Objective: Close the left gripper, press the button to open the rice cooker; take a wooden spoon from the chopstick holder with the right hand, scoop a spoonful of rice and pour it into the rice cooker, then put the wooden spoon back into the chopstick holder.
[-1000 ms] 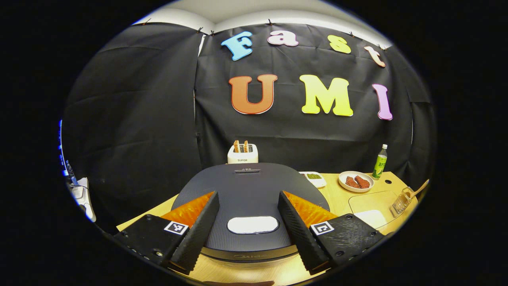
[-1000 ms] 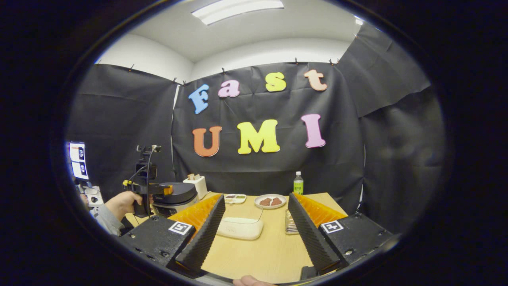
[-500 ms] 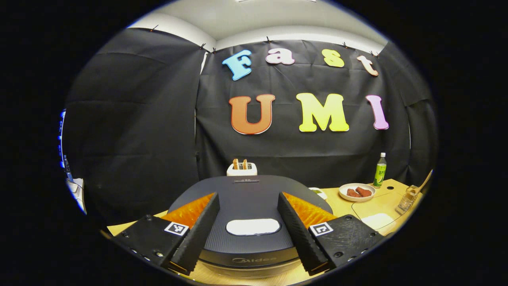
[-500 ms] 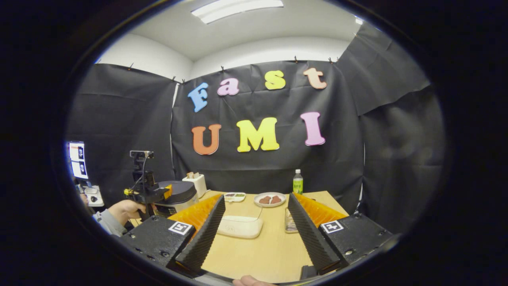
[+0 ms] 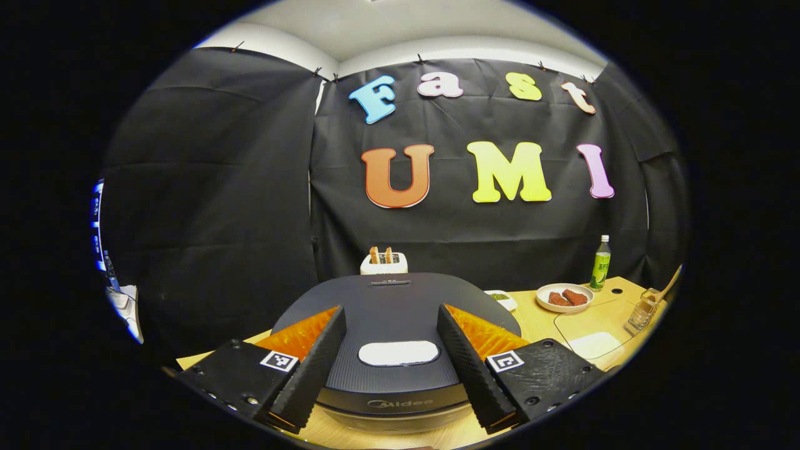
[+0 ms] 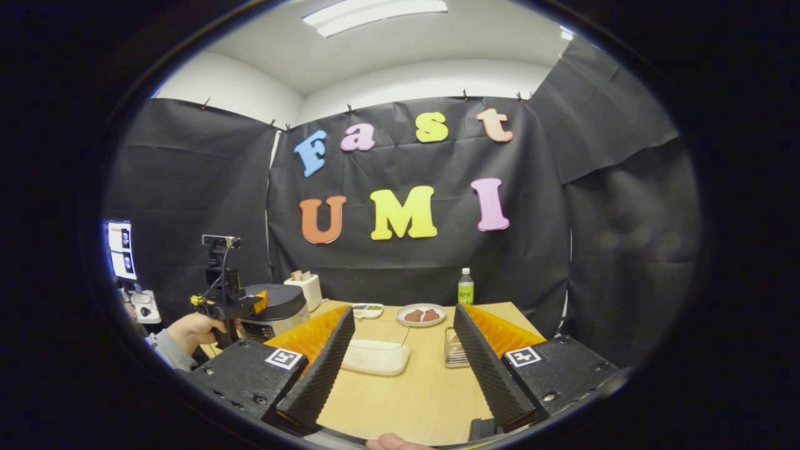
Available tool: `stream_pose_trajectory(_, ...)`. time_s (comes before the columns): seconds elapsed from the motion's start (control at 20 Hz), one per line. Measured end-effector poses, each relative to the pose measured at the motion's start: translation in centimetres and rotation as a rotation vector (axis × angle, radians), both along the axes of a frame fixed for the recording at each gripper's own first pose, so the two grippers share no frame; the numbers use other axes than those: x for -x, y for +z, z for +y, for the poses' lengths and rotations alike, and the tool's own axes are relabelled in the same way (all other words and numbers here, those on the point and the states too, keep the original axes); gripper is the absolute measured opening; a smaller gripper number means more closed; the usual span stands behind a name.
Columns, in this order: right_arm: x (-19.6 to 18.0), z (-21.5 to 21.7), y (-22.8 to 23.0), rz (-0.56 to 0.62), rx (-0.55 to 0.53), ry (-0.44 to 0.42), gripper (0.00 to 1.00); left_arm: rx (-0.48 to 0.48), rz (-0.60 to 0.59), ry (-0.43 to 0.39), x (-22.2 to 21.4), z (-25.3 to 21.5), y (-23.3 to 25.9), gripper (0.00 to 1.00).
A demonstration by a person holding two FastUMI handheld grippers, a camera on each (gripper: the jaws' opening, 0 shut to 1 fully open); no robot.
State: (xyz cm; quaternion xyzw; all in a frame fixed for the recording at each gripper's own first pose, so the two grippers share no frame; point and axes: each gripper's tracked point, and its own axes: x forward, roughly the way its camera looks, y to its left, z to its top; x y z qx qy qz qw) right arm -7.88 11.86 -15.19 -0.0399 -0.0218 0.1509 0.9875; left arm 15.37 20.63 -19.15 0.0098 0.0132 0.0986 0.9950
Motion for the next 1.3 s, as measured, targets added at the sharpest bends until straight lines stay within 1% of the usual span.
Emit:
stream_pose_trajectory(0.05,0.0,0.0,0.0,0.001,-0.001,-0.003,1.00,0.000,0.011,-0.006,0.3,0.0,0.2,0.95)
stream_pose_trajectory(0.15,0.0,-0.3,0.1,0.003,-0.005,-0.008,1.00,0.010,0.072,-0.017,1.3,-0.3,0.0,0.95)
stream_pose_trajectory(0.25,-0.2,-0.5,0.2,0.003,-0.006,-0.015,1.00,0.014,0.110,-0.007,2.6,-0.2,0.7,0.94)
stream_pose_trajectory(0.3,-0.2,-0.7,0.1,0.004,-0.004,-0.018,1.00,0.010,0.101,0.011,3.2,0.0,1.6,0.94)
stream_pose_trajectory(0.35,-0.3,-0.8,0.1,0.005,-0.002,-0.021,1.00,-0.002,0.091,0.012,3.7,-0.2,2.5,0.93)
stream_pose_trajectory(0.5,-0.4,-1.1,0.1,0.009,-0.003,-0.030,0.99,-0.026,0.047,-0.008,5.7,-1.3,6.0,0.93)
stream_pose_trajectory(0.6,-0.5,-1.4,0.2,0.008,-0.004,-0.039,1.00,-0.008,0.015,-0.030,7.4,-2.3,8.3,0.93)
stream_pose_trajectory(0.65,-0.4,-1.5,0.4,0.007,-0.007,-0.041,1.00,0.017,0.004,-0.058,8.3,-3.3,9.3,0.93)
stream_pose_trajectory(0.7,-0.4,-1.6,0.4,0.007,-0.008,-0.042,1.00,0.042,0.001,-0.093,9.2,-4.4,9.9,0.93)
stream_pose_trajectory(0.8,-0.2,-2.0,0.5,0.005,-0.006,-0.050,1.00,0.056,0.004,-0.121,11.0,-5.7,11.0,0.93)
stream_pose_trajectory(0.9,0.0,-2.7,1.1,-0.004,-0.008,-0.062,0.99,0.049,0.012,-0.130,12.8,-6.6,11.6,0.93)
stream_pose_trajectory(0.95,0.1,-3.0,1.5,-0.009,-0.012,-0.067,1.00,0.046,0.002,-0.130,13.6,-7.0,12.3,0.93)
stream_pose_trajectory(1.1,0.5,-4.1,2.5,-0.022,-0.030,-0.082,1.00,0.025,-0.048,-0.133,16.1,-8.4,14.1,0.93)
stream_pose_trajectory(1.3,1.3,-6.2,4.6,-0.065,-0.057,-0.119,1.00,-0.001,-0.087,-0.186,19.4,-11.3,15.2,0.93)
